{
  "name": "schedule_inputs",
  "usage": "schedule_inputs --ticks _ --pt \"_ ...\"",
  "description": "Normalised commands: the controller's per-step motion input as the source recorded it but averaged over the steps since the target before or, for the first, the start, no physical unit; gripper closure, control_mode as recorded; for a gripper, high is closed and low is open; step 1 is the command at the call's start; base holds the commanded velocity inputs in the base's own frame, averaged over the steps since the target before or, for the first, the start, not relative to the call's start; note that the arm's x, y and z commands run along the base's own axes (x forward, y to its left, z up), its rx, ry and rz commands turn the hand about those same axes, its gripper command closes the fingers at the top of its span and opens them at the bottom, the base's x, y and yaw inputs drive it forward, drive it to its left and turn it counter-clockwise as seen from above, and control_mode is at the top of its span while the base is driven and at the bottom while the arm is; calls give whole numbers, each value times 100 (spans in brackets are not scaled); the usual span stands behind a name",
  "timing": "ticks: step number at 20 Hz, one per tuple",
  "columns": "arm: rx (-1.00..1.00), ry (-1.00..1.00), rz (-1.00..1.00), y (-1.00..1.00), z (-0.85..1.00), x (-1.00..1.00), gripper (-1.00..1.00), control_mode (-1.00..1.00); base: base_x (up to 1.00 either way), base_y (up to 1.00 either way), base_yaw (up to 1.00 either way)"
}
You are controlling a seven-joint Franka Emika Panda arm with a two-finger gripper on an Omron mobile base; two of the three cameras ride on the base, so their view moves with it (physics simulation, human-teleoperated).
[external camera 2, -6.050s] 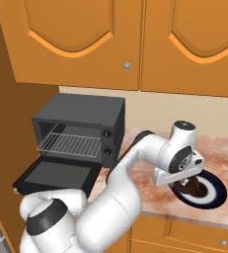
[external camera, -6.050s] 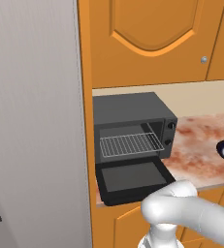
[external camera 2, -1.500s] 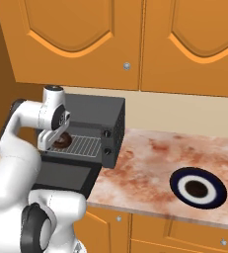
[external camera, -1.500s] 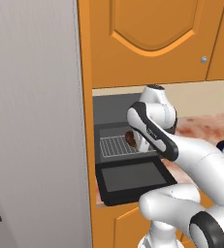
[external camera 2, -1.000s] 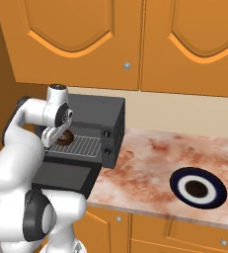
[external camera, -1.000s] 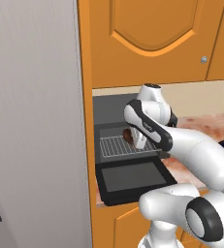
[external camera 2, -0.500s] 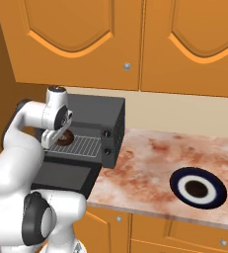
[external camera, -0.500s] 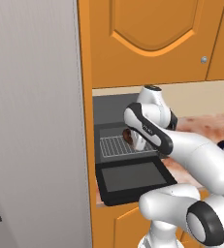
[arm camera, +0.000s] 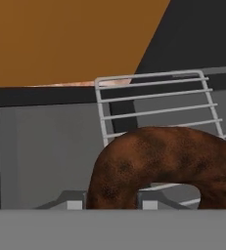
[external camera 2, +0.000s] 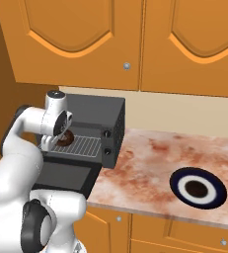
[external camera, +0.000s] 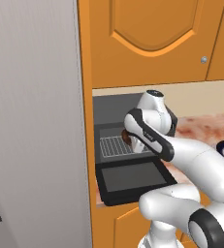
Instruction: Pick up the bagel from the plate, place it on the toaster oven rack, close the door, and set the timer.
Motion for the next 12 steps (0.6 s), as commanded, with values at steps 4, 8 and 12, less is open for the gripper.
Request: schedule_inputs --ticks 4,8,12 --pt "4 0 -3 0 -27 13 100 -100 0 0 0" --pt "3 1 -4 0 -29 5 100 -100 0 0 0" --pt "4 4 -7 0 -30 0 100 -100 0 0 0"
